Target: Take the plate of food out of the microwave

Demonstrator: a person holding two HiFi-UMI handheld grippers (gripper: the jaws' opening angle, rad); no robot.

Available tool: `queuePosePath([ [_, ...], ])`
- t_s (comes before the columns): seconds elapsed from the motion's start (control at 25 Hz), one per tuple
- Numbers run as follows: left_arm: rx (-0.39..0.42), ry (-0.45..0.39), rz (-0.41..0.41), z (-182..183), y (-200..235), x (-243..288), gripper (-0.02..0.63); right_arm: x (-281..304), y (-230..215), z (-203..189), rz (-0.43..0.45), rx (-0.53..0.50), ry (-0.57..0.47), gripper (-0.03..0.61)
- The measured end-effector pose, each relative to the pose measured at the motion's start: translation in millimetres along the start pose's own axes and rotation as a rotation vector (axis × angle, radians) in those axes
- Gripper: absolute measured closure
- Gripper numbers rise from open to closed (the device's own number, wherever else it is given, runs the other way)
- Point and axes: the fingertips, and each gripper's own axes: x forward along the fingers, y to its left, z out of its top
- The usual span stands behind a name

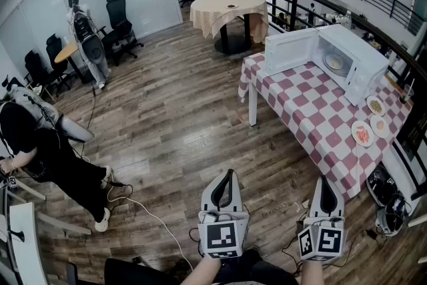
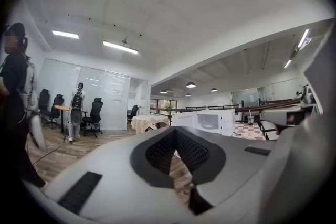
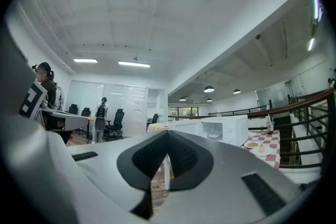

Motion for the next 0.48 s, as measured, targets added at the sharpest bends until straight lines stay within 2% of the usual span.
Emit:
queuePosePath([
  [0.12, -0.002, 0.021, -0.001, -4, -5, 0, 0.6, 2, -1, 6, 0.002, 0.0, 0.005, 0.588],
  [0.28, 0.006, -0.002, 0.004, -2, -9, 4, 0.6, 4, -8, 6, 0.001, 0.0, 0.005, 0.588],
  [0.48, -0.008, 0.009, 0.015, -3, -14, 6, 0.6, 9, -13, 2, 0.02, 0.003, 0.013, 0.588],
])
